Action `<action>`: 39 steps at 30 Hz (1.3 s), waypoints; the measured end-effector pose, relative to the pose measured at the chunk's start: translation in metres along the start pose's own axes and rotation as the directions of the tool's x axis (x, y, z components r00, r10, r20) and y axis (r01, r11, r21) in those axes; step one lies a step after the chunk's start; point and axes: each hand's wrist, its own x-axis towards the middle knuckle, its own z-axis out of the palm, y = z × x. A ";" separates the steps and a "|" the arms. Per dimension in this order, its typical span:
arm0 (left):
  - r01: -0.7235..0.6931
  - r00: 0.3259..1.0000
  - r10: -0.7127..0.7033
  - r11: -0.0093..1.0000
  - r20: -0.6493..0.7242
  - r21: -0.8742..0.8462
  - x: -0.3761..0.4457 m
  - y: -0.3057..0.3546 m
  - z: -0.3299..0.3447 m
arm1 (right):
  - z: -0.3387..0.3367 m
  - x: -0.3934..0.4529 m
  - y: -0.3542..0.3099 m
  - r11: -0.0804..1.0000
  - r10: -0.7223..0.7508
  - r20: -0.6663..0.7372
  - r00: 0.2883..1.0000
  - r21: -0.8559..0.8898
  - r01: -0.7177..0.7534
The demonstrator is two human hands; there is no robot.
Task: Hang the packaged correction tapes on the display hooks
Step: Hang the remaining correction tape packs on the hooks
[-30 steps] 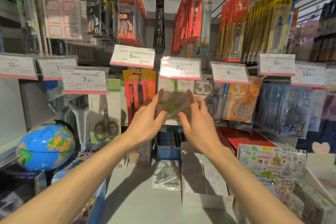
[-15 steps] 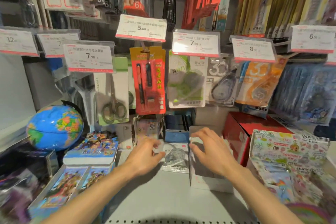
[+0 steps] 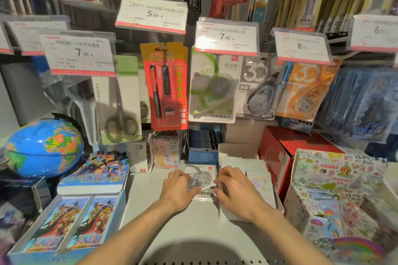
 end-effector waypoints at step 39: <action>-0.043 0.988 -0.100 0.569 -0.121 -0.821 -0.091 0.017 -0.084 | -0.057 -0.028 -0.059 0.540 0.283 0.108 0.953 0.803 -0.252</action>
